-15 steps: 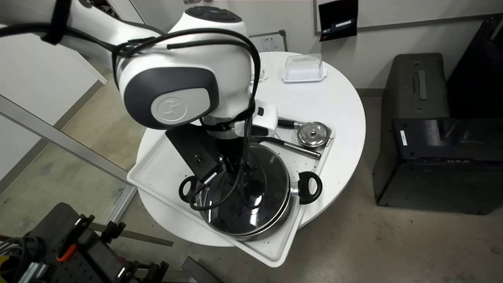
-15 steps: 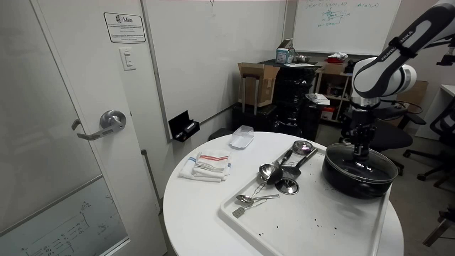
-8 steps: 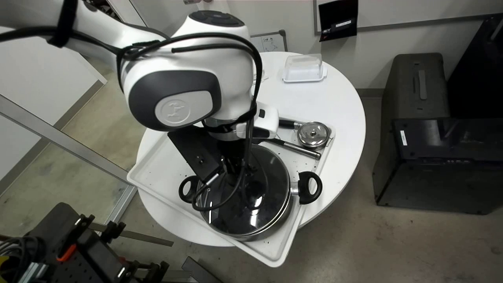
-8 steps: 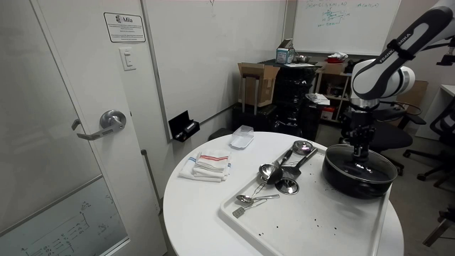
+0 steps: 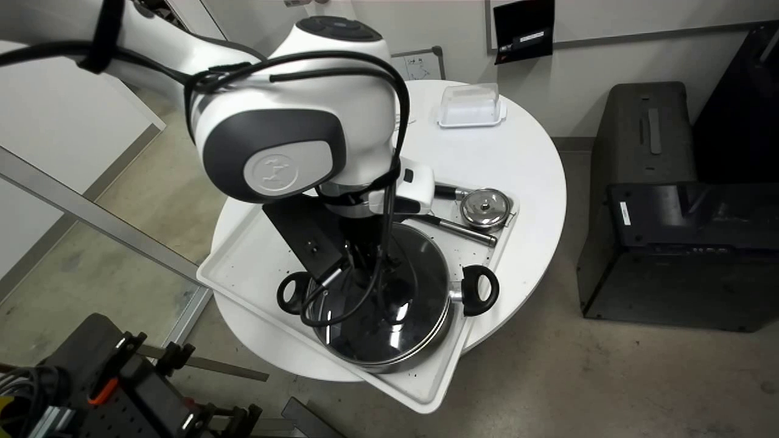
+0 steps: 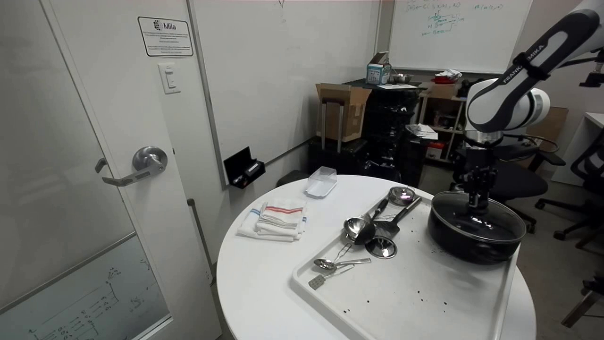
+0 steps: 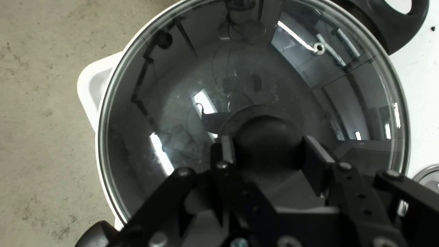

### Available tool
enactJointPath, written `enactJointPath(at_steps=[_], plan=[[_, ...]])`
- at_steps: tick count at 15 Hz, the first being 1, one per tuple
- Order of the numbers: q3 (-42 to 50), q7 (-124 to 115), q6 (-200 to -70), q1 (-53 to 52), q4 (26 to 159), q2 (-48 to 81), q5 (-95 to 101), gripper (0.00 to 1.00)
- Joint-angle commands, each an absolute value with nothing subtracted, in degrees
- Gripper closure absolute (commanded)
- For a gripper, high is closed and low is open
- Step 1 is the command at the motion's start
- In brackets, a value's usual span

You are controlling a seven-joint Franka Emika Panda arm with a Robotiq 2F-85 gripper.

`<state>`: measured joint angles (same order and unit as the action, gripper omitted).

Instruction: Put the glass lid on the black pot.

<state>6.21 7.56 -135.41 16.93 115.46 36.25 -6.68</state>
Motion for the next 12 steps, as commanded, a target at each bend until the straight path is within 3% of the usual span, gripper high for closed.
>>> enactJointPath(at_steps=[1, 12], plan=[[6.10, 7.18, -133.54, 17.63, 113.78, 36.55, -8.03, 0.75], [6.06, 6.90, -135.62, 17.45, 114.45, 36.19, -7.92, 0.75]])
